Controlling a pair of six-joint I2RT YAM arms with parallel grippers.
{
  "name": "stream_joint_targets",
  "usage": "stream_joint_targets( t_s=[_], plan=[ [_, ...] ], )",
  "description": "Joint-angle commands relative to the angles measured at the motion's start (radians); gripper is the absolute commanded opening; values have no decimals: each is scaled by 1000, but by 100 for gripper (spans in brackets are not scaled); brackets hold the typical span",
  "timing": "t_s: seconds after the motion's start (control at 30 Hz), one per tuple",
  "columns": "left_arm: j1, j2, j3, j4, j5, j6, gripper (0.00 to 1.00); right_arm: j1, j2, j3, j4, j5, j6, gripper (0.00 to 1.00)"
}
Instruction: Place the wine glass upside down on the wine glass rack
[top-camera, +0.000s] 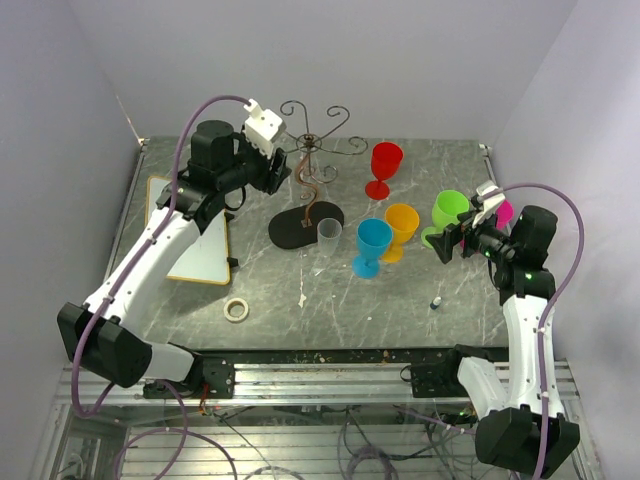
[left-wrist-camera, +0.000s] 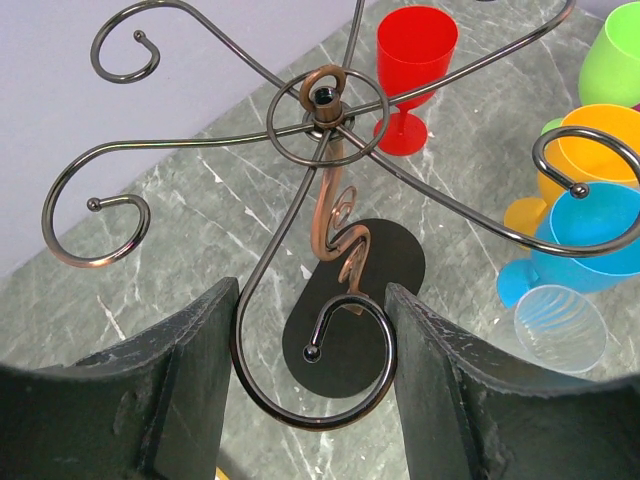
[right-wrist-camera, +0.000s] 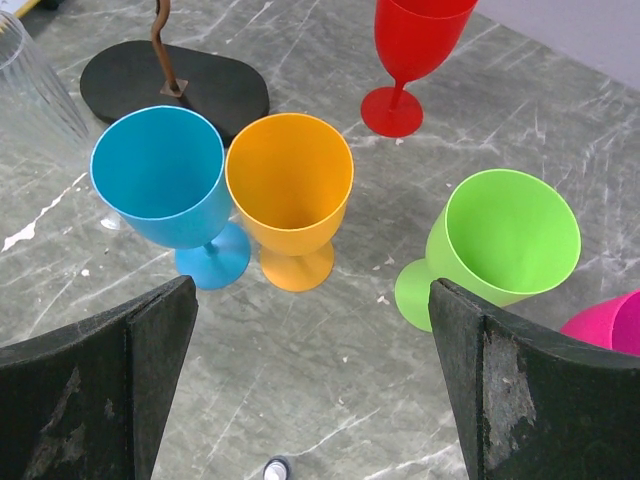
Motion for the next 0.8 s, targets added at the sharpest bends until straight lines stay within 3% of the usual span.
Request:
stream_joint_targets(
  t_s=[0.0,0.1,0.47,0.77],
  plan=[
    [-11,-30,-1,58,-70,-17,23,2,-6,-10,26,21,-10,100],
    [-11,-50,-15,54,-137,-27,8,2,0,-8,25,23,-10,100],
    [-7,-149,-86,86,-324,3,7,4,-16,-15,34,9,0,100],
    [-5,-122,-82,79,-318,-12,7,2,-40,-34,61,9,14,100]
  ],
)
